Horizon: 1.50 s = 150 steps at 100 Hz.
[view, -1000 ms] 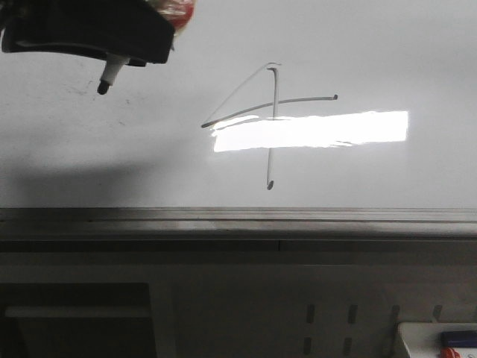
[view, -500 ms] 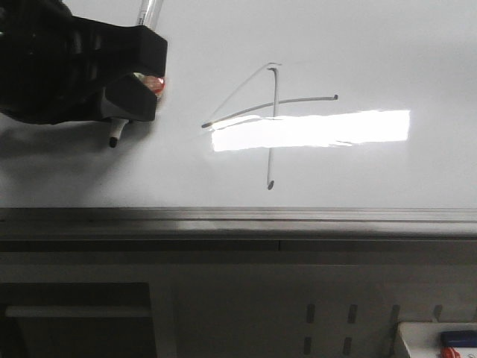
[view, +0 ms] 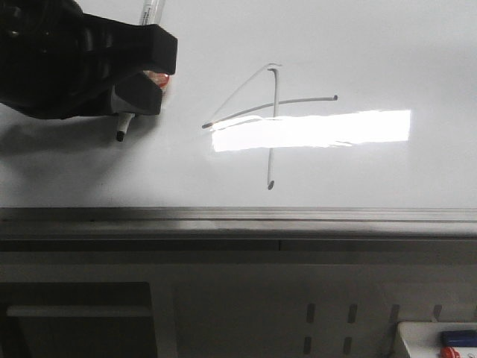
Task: Write number 4 on whiteboard
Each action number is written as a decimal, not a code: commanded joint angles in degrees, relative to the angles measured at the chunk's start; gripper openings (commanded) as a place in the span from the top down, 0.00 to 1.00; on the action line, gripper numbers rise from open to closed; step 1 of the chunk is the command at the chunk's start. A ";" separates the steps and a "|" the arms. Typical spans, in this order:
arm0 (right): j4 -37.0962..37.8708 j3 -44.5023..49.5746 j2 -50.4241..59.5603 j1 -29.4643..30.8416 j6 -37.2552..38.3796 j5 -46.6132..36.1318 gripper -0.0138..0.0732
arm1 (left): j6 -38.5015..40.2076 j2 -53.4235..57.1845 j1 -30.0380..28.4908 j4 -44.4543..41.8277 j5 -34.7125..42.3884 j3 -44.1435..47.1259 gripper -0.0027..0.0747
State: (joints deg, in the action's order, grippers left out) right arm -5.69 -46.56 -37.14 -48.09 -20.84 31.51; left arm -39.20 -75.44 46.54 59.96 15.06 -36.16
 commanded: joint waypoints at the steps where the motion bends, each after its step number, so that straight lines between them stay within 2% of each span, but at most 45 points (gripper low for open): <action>1: -0.33 -1.36 0.05 0.17 0.23 -4.79 0.91 | 0.49 -0.28 -0.27 0.54 4.31 -1.23 0.86; 9: -0.73 -1.36 0.05 0.17 0.23 -4.79 0.91 | 0.49 -0.28 -0.27 0.62 4.31 -1.23 0.71; 16: -0.93 -1.36 0.05 0.17 0.23 -4.79 0.91 | 0.49 -0.28 -0.27 0.62 4.31 -1.23 0.63; 41: -1.66 -1.36 -0.05 0.17 0.23 -4.79 0.91 | 0.49 -0.28 -0.27 0.62 4.31 -1.23 0.60; 46: -1.66 -1.36 -0.05 0.17 0.23 -4.79 0.91 | 0.49 -0.28 -0.27 0.62 4.31 -1.23 0.53; 58: -2.11 -1.36 -0.05 0.17 0.23 -4.79 0.91 | 0.49 -0.16 -0.27 0.62 4.31 -1.23 0.30; 63: -2.11 -1.36 -0.05 0.17 0.23 -4.89 0.91 | 0.49 0.24 -0.27 0.62 4.31 -1.23 0.25; 69: -2.11 -1.36 -0.05 0.17 0.23 -5.12 0.91 | 0.49 1.43 -0.27 0.62 4.06 -1.23 0.24; 83: -2.11 -1.36 0.47 0.17 0.23 -6.11 0.91 | 0.49 7.25 -0.27 0.15 2.79 -1.23 0.28; 95: -0.23 -1.36 2.20 0.17 0.23 -6.49 0.91 | -2.18 15.18 -0.27 -0.22 0.17 -1.23 0.37; 109: 4.33 -1.15 4.55 0.17 0.23 -6.05 0.91 | -8.50 26.11 -0.27 -0.22 -5.11 -0.29 0.60; 119: 5.26 -0.07 6.76 0.17 0.46 -5.67 0.91 | -11.78 33.90 -0.27 -0.22 -8.59 2.07 0.82; 127: 7.11 1.83 9.48 0.17 5.50 -5.67 0.90 | -12.57 40.63 -0.27 -0.22 -10.95 4.65 0.99; 143: 19.71 8.51 16.17 0.17 20.43 -5.67 0.89 | -12.63 51.43 -0.27 -0.30 -12.51 10.95 0.99; 150: 23.99 11.16 19.05 0.17 23.37 -5.67 0.89 | -12.63 55.07 -0.27 -0.30 -12.51 13.44 0.99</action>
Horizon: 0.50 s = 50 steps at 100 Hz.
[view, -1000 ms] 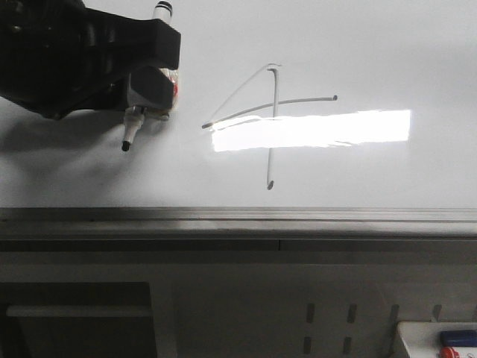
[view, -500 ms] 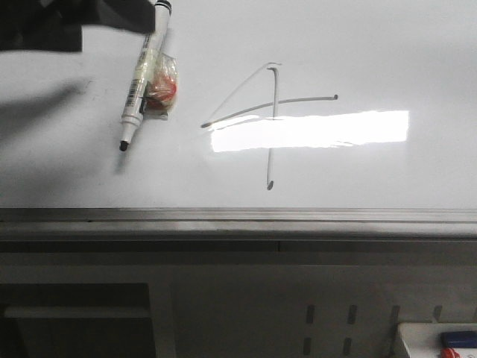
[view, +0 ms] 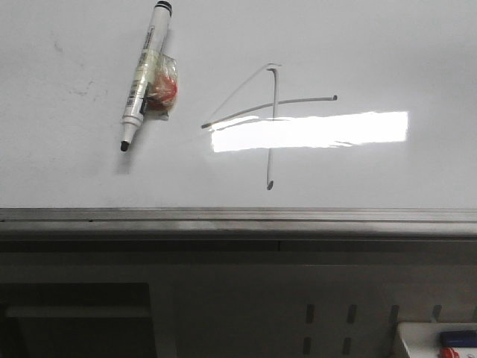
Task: Write number 4 on whiteboard
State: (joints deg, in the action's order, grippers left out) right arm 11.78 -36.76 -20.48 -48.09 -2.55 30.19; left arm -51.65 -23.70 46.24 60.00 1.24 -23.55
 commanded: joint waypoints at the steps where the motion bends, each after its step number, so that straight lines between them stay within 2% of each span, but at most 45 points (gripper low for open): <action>1: 6.82 1.57 2.91 0.17 5.09 -4.35 0.89 | -0.18 3.66 0.03 -0.34 1.31 1.04 0.99; 21: 7.13 3.71 6.81 0.17 5.09 -4.35 0.89 | -0.18 9.31 0.03 -0.34 1.31 4.66 0.99; 50: 7.13 3.71 6.70 0.17 5.09 -4.35 0.89 | -0.18 9.58 0.03 -0.24 1.07 4.76 0.99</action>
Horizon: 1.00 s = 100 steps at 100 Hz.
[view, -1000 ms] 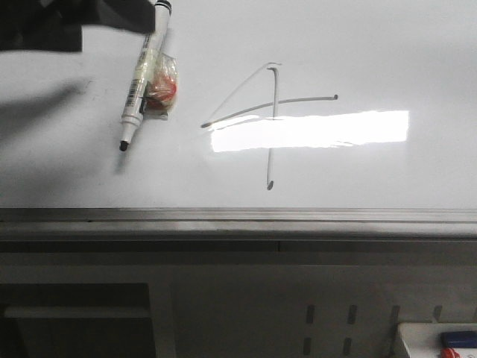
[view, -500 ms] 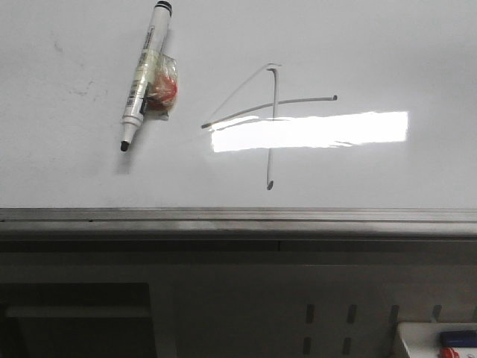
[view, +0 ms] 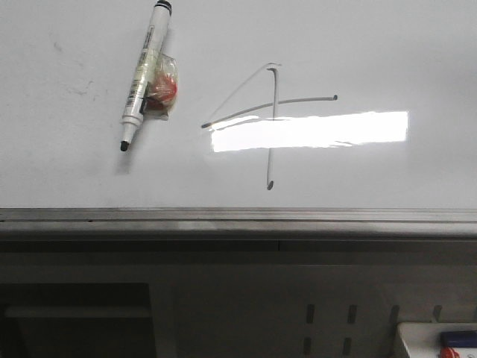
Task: Write number 4 on whiteboard
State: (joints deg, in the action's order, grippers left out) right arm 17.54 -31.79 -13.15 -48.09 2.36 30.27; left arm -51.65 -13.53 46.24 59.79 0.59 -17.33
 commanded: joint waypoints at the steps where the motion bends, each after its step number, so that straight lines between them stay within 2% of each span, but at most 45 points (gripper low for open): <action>1: 1.37 -1.26 -0.63 0.17 0.17 -4.42 0.89 | -0.18 -0.59 0.03 -0.02 1.72 -1.47 0.99; 32: 1.37 -1.26 -0.63 0.17 0.17 -4.42 0.89 | -0.47 -0.41 -0.07 -0.81 1.92 -1.34 0.99; 39: 1.37 -1.26 -0.63 0.17 0.17 -4.42 0.89 | -0.49 0.04 -0.34 -4.83 2.47 -1.09 0.99; 52: 1.37 -1.26 -0.63 0.17 0.17 -4.42 0.89 | -0.08 0.06 -2.85 -19.04 3.06 -0.02 0.99; 59: 1.37 -1.26 -0.63 0.17 0.17 -4.42 0.89 | 6.24 0.06 -6.21 -28.87 4.04 1.48 0.99; 68: 1.37 -1.26 -0.63 0.17 0.17 -4.42 0.89 | 18.97 0.06 -12.47 -40.52 6.44 4.26 0.99; 77: 1.37 -1.26 -0.63 0.17 0.17 -4.42 0.89 | 30.30 0.06 -19.06 -47.99 7.60 7.89 0.99; 88: 1.37 -1.26 -0.63 0.17 0.17 -4.42 0.89 | 40.24 0.26 -25.27 -53.97 7.49 12.41 0.99; 100: 1.37 -1.26 -0.63 0.17 0.17 -4.42 0.89 | 42.51 3.22 -27.43 -55.00 7.06 16.62 0.99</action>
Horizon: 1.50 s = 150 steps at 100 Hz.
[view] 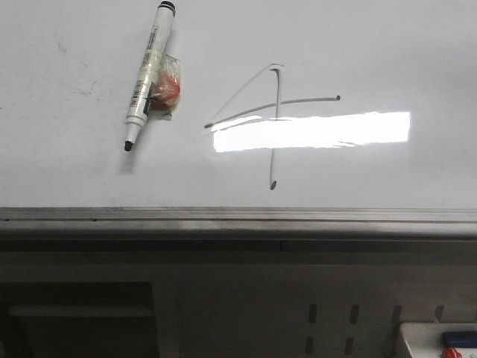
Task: Write number 4 on whiteboard
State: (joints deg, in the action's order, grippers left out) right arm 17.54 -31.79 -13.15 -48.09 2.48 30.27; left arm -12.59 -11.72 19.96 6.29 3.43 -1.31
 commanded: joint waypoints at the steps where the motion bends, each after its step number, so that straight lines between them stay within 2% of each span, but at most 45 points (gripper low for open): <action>1: 1.37 -1.26 -0.63 0.17 0.06 -4.42 0.89 | 3.44 1.66 -1.15 -1.38 4.26 1.08 0.99; 11: 1.37 -1.26 -0.63 0.17 0.06 -4.42 0.89 | 3.44 5.74 -1.62 -1.14 1.68 3.54 0.99; 16: 1.37 -1.26 -0.63 0.17 0.06 -4.42 0.89 | 3.44 8.26 -1.87 -1.14 -4.74 3.43 0.99; 34: 1.37 -1.26 -0.63 0.17 0.06 -4.42 0.89 | 3.44 13.60 -3.95 -1.01 -19.78 3.43 0.99; 56: 1.37 -1.26 -0.63 0.17 0.06 -4.42 0.89 | 3.44 13.44 -6.61 -0.01 -19.65 3.55 0.99; 122: 1.37 -1.26 -0.63 0.17 0.06 -4.25 0.89 | 3.44 13.44 -6.71 -0.01 -19.65 3.55 0.99; 126: 3.22 -0.71 -0.63 0.32 0.06 -2.41 0.89 | 3.44 13.44 -6.71 -0.01 -19.65 3.55 0.99; 137: 6.87 1.75 -0.63 4.05 0.06 2.05 0.89 | 3.44 13.44 -6.71 -0.01 -19.65 3.55 0.99; 144: 6.03 4.63 -0.63 10.05 0.06 3.19 0.89 | 3.44 13.44 -6.71 -0.01 -19.65 3.55 0.99; 150: 3.00 7.29 -0.50 16.88 0.06 0.92 0.89 | 3.44 13.44 -6.71 -0.01 -19.65 3.55 0.99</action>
State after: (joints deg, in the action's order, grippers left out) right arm 21.66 -26.03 -13.15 -38.54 2.48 35.46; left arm -9.70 0.29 13.38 5.46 -19.11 0.25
